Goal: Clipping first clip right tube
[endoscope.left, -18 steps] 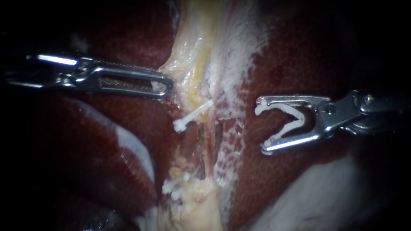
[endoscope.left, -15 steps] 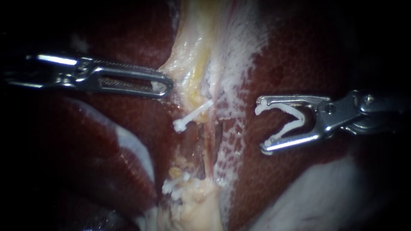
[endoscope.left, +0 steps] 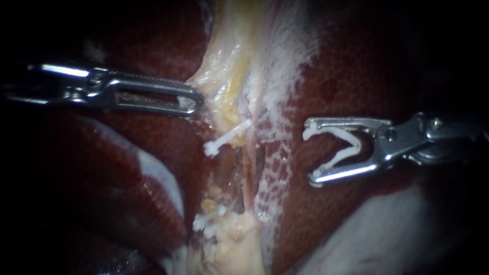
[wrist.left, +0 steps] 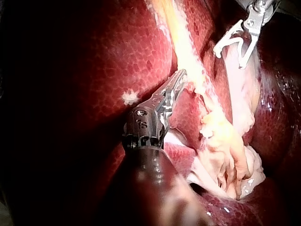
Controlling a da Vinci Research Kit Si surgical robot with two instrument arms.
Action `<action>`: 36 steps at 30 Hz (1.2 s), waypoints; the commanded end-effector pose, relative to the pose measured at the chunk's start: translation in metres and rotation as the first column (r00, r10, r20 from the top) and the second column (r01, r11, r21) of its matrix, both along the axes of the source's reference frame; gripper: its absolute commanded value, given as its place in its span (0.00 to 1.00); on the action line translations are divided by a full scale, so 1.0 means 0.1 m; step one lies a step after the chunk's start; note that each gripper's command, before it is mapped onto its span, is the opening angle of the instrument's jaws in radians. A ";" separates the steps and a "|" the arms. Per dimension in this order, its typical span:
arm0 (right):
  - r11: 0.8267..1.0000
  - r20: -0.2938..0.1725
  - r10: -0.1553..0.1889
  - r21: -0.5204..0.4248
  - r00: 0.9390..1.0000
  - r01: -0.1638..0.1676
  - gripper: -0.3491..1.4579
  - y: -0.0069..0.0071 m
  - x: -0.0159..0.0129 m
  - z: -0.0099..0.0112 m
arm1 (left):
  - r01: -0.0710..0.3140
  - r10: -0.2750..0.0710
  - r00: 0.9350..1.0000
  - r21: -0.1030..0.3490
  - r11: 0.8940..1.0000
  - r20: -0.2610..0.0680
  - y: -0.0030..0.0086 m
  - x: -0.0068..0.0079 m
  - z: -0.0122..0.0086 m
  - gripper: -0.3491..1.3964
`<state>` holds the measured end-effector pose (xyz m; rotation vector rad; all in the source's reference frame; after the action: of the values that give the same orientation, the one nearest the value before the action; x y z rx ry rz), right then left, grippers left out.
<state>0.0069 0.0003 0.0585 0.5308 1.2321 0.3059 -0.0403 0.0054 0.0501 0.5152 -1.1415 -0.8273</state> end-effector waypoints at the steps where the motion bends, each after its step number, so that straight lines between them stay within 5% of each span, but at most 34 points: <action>1: 1.000 -0.004 -0.012 0.006 1.000 0.012 0.52 -0.006 0.005 0.005 | 0.006 -0.006 1.000 0.001 1.000 -0.003 0.003 0.005 -0.001 0.00; 7: 0.999 -0.003 -0.025 0.042 1.000 0.025 0.52 -0.026 0.026 0.026 | 0.032 -0.032 0.999 0.007 0.999 -0.021 0.021 0.034 -0.019 0.00; 13: 0.998 -0.004 -0.032 0.057 0.999 0.032 0.52 -0.030 0.040 0.038 | 0.059 -0.059 0.998 0.012 0.998 -0.018 0.034 0.055 -0.036 0.00; 36: 0.992 -0.006 -0.063 0.110 0.998 0.063 0.52 -0.043 0.101 0.073 | 0.068 -0.067 0.998 0.007 0.998 -0.019 0.030 0.058 -0.049 0.00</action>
<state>0.0172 -0.0040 0.0660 0.6651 1.2029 0.3213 -0.0345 0.0084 0.0452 0.4767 -1.1439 -0.8938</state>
